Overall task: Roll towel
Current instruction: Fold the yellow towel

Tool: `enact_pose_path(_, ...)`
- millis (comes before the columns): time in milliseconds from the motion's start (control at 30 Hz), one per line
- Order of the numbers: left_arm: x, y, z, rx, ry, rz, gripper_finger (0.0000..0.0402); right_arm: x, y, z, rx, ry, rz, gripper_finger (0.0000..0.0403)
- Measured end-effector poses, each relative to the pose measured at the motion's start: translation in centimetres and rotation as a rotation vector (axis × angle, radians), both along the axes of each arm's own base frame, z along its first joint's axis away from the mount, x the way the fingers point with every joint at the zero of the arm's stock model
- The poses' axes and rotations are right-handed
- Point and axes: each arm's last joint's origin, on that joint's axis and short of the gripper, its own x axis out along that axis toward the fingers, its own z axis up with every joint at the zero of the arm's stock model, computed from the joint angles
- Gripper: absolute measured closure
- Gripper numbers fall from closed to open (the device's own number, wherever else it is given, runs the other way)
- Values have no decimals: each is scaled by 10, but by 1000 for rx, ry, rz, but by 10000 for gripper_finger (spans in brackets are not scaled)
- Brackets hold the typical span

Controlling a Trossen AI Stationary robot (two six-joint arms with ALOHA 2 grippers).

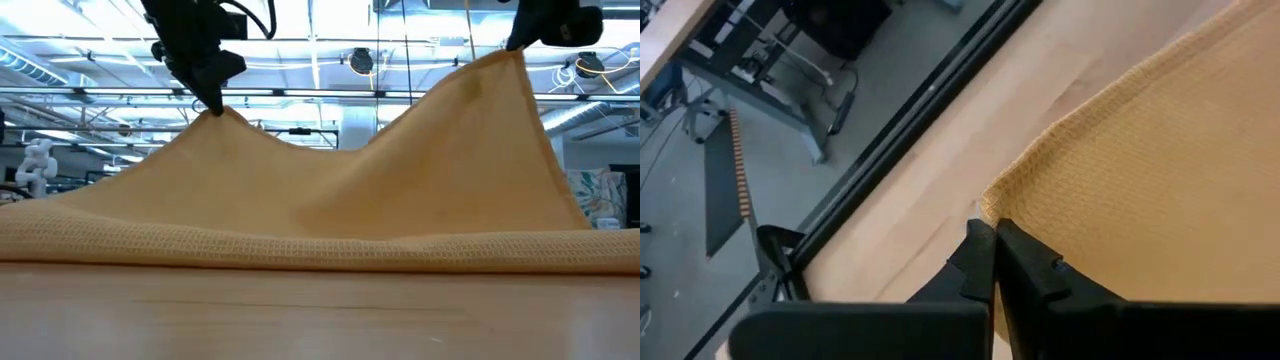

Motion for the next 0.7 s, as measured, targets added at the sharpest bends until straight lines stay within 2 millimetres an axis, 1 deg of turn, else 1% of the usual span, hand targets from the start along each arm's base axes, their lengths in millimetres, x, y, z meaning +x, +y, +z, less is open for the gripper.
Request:
enact_pose_path(100,0,2,0,-10,1,8,387,7,-5,-3,-55,18,-8,403)
enact_pose_path(167,0,3,0,-20,1,8,372,12,-10,-5,-71,29,-14,403)
enact_pose_path(233,0,2,-1,-25,1,8,347,16,-14,-7,-88,39,-8,403)
enact_pose_path(333,0,4,-1,-48,4,11,299,23,-18,-9,-108,42,3,403)
enact_pose_path(500,0,9,0,-54,14,31,221,29,-25,-13,-102,66,3,403)
enact_pose_path(600,5,15,8,-101,-37,40,192,30,-28,-13,-108,63,-1,403)
enact_pose_path(700,14,19,14,-205,-89,-11,184,31,-34,-13,-109,56,-22,403)
